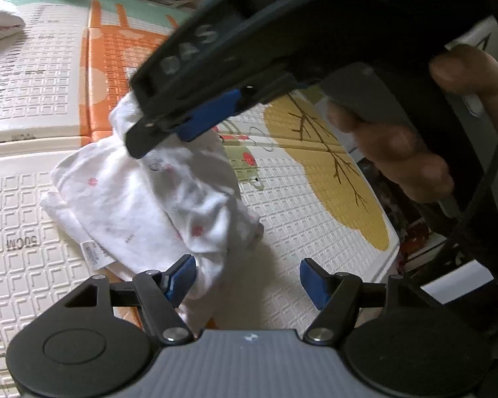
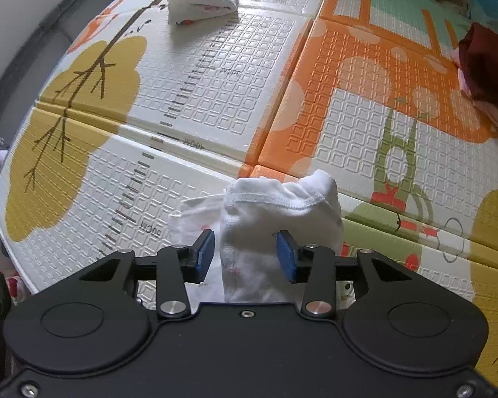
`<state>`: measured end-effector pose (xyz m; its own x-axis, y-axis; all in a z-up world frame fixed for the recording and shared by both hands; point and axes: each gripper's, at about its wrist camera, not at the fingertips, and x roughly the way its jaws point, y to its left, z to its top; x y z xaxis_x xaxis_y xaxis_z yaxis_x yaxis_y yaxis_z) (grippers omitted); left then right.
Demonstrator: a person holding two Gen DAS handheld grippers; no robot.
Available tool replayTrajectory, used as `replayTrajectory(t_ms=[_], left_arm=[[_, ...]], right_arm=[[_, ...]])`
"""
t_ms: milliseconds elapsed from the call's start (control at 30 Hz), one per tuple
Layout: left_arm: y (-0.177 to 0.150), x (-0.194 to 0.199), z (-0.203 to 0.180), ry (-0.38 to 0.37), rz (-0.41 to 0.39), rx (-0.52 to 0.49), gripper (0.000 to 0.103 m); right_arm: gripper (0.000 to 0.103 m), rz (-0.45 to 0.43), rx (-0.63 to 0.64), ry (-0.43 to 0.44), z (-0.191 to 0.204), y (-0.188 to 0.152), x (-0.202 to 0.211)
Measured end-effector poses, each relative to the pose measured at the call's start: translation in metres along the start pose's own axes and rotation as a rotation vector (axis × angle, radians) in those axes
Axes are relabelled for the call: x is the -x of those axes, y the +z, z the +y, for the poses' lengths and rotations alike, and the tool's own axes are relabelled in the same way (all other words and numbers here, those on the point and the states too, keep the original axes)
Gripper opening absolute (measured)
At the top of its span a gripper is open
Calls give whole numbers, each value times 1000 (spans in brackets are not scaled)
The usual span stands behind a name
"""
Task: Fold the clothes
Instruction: 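Pinch the top of the white onesie bundle with the right gripper and tuck it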
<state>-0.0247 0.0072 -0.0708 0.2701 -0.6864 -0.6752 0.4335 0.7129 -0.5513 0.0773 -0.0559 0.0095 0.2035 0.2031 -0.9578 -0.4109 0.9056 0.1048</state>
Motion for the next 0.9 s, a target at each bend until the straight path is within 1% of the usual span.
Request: replayTrajectory(t_ms=[167, 333, 400, 467, 500, 567, 633, 767, 900], left_arm=[[-7, -2, -4, -14, 21, -31, 70], [-13, 2, 4, -26, 52, -38, 70], [-14, -2, 5, -33, 60, -38, 70], [-14, -7, 7, -33, 71, -40, 70], [-15, -10, 8, -34, 75, -37, 71], [-16, -15, 10, -36, 82, -29, 71], [-17, -18, 10, -36, 84, -29, 72], [-17, -10, 9, -32, 83, -29, 73], [-16, -8, 10, -35, 78, -21, 74]], right_arm=[[41, 34, 11, -33, 5, 0, -15], [40, 54, 22, -62, 8, -2, -31], [37, 61, 9, -65, 7, -1, -35], [28, 67, -11, -70, 4, -1, -38], [27, 67, -18, -70, 2, -1, -39], [17, 64, -28, -59, -1, -1, -41], [12, 62, -37, -46, -3, -2, -42], [7, 51, -67, -20, -7, -4, -37], [6, 25, -68, 29, -7, -7, -20]])
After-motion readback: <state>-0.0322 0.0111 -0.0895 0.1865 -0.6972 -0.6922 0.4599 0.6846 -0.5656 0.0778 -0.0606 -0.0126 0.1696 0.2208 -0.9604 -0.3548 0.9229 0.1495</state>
